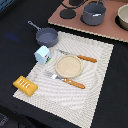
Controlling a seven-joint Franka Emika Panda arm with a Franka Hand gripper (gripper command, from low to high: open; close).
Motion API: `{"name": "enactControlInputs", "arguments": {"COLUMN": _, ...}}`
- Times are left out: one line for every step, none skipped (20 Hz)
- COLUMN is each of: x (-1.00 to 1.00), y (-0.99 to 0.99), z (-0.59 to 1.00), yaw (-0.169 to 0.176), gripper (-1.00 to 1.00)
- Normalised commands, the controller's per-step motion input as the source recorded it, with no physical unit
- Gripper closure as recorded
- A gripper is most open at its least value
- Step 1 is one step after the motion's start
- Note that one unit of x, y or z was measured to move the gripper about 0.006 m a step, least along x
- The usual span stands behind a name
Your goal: Interact with the objects in diverse but meaningful ways.
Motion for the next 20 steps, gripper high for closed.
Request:
{"name": "enactControlInputs", "arguments": {"x": 0.47, "y": 0.21, "z": 0.0, "yaw": -0.051, "gripper": 1.0}}
{"name": "enactControlInputs", "arguments": {"x": 0.48, "y": 0.19, "z": 0.0, "yaw": -0.051, "gripper": 1.0}}
{"name": "enactControlInputs", "arguments": {"x": 0.51, "y": 0.2, "z": 0.0, "yaw": -0.05, "gripper": 1.0}}
{"name": "enactControlInputs", "arguments": {"x": 0.55, "y": 0.19, "z": 0.0, "yaw": -0.05, "gripper": 1.0}}
{"name": "enactControlInputs", "arguments": {"x": 0.57, "y": 0.22, "z": 0.0, "yaw": -0.047, "gripper": 1.0}}
{"name": "enactControlInputs", "arguments": {"x": 0.57, "y": 0.21, "z": 0.0, "yaw": -0.041, "gripper": 1.0}}
{"name": "enactControlInputs", "arguments": {"x": 0.55, "y": 0.19, "z": 0.0, "yaw": -0.04, "gripper": 1.0}}
{"name": "enactControlInputs", "arguments": {"x": 0.53, "y": 0.18, "z": 0.0, "yaw": -0.04, "gripper": 1.0}}
{"name": "enactControlInputs", "arguments": {"x": 0.51, "y": 0.19, "z": 0.0, "yaw": -0.039, "gripper": 1.0}}
{"name": "enactControlInputs", "arguments": {"x": 0.48, "y": 0.21, "z": 0.0, "yaw": -0.038, "gripper": 1.0}}
{"name": "enactControlInputs", "arguments": {"x": 0.46, "y": 0.2, "z": 0.0, "yaw": -0.038, "gripper": 1.0}}
{"name": "enactControlInputs", "arguments": {"x": 0.46, "y": 0.2, "z": 0.0, "yaw": -0.039, "gripper": 1.0}}
{"name": "enactControlInputs", "arguments": {"x": 0.46, "y": 0.2, "z": 0.0, "yaw": -0.039, "gripper": 1.0}}
{"name": "enactControlInputs", "arguments": {"x": 0.47, "y": 0.2, "z": 0.0, "yaw": -0.039, "gripper": 1.0}}
{"name": "enactControlInputs", "arguments": {"x": 0.46, "y": 0.19, "z": 0.0, "yaw": -0.038, "gripper": 1.0}}
{"name": "enactControlInputs", "arguments": {"x": 0.47, "y": 0.21, "z": 0.0, "yaw": -0.038, "gripper": 1.0}}
{"name": "enactControlInputs", "arguments": {"x": 0.47, "y": 0.21, "z": 0.0, "yaw": -0.036, "gripper": 1.0}}
{"name": "enactControlInputs", "arguments": {"x": 0.46, "y": 0.21, "z": 0.0, "yaw": -0.036, "gripper": 1.0}}
{"name": "enactControlInputs", "arguments": {"x": 0.45, "y": 0.21, "z": 0.0, "yaw": -0.035, "gripper": 1.0}}
{"name": "enactControlInputs", "arguments": {"x": 0.44, "y": 0.21, "z": 0.0, "yaw": -0.034, "gripper": 1.0}}
